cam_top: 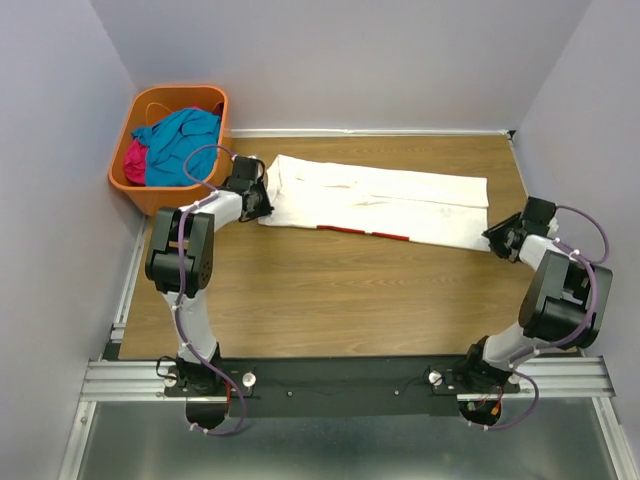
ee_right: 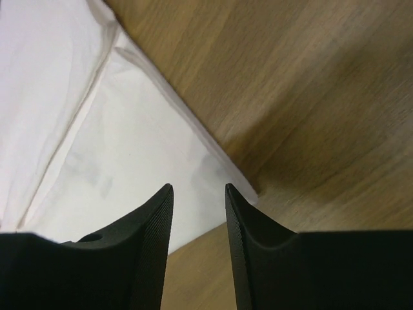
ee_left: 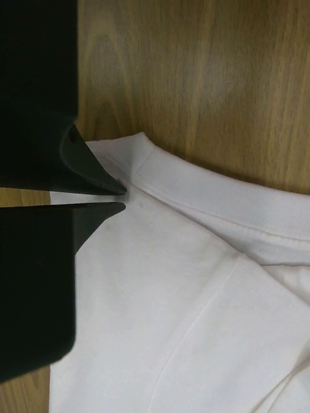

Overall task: Fold and stack the t-shirts
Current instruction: Fold the tshirt

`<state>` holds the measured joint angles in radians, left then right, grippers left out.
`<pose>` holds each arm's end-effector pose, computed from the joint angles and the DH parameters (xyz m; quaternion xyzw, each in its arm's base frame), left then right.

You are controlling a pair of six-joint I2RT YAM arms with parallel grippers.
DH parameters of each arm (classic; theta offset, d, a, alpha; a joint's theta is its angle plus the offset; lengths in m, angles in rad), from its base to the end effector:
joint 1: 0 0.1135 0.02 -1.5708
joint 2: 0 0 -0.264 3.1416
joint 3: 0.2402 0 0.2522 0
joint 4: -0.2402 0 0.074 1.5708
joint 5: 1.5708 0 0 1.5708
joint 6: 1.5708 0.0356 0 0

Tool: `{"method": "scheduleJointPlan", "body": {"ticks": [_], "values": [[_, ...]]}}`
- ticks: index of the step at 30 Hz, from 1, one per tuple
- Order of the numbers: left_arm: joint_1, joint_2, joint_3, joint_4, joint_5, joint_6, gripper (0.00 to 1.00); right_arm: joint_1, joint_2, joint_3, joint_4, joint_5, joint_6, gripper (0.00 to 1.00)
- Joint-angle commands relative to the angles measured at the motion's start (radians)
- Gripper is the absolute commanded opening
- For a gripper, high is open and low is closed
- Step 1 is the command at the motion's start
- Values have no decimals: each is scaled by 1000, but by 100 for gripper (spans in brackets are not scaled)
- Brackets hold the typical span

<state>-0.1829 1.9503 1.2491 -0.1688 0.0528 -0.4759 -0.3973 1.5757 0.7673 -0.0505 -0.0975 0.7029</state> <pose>0.4071 -0.0772 0.1628 -0.1281 0.9302 -0.1345 0.3167 0.2829 -0.1150 0.1589 0.4750 0.8070 0.0981 0.3371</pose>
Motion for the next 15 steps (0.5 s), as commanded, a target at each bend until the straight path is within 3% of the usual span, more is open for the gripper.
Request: {"method": "scheduleJointPlan", "body": {"ticks": [1, 7, 12, 15], "values": [[11, -66, 10, -44, -44, 16, 26, 93, -66, 39, -58, 64, -66, 46], [-16, -158, 19, -44, -76, 43, 52, 420, -20, 148, -107, 117, -196, 47], [-64, -275, -25, -32, -139, 66, 64, 622, 98, 243, -198, 211, -284, 47], [-81, -324, -63, -32, -172, 83, 64, 675, 148, 267, -233, 271, -301, 47]]}}
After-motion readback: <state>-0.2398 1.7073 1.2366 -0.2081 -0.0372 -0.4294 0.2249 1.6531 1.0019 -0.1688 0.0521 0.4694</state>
